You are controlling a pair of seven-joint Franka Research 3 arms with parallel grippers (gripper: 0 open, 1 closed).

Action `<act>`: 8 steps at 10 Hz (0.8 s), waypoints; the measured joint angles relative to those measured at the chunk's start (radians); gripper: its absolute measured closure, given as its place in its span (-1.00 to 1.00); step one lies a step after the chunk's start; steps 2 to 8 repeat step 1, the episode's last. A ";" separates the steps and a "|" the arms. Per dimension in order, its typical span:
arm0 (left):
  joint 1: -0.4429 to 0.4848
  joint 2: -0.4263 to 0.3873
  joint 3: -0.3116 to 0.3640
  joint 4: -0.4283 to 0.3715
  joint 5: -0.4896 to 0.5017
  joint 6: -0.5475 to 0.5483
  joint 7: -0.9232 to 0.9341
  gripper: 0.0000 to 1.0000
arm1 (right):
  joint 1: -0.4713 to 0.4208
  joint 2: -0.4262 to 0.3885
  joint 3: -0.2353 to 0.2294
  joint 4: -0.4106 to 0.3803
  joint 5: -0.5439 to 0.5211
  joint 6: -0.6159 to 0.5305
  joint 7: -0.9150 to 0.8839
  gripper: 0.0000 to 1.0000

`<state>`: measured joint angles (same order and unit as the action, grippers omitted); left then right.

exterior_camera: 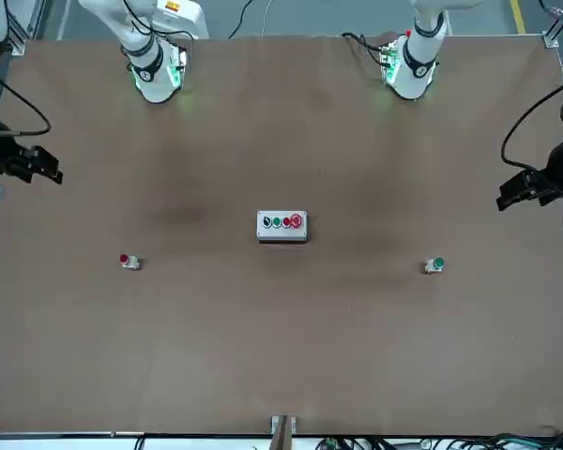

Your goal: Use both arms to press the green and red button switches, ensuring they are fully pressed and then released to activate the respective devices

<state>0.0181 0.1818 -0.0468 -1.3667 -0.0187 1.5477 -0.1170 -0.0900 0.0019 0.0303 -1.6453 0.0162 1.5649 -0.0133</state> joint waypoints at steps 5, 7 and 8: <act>0.000 0.000 0.000 0.000 0.000 0.000 0.000 -0.99 | 0.000 0.000 0.000 0.000 0.000 -0.006 0.000 -0.59; 0.000 0.000 0.000 0.000 0.000 0.000 0.000 -0.99 | 0.000 0.000 0.000 0.000 0.000 -0.006 0.000 -0.59; 0.000 0.000 0.000 0.000 0.000 0.000 0.000 -0.99 | 0.000 0.000 0.000 0.000 0.000 -0.006 0.000 -0.59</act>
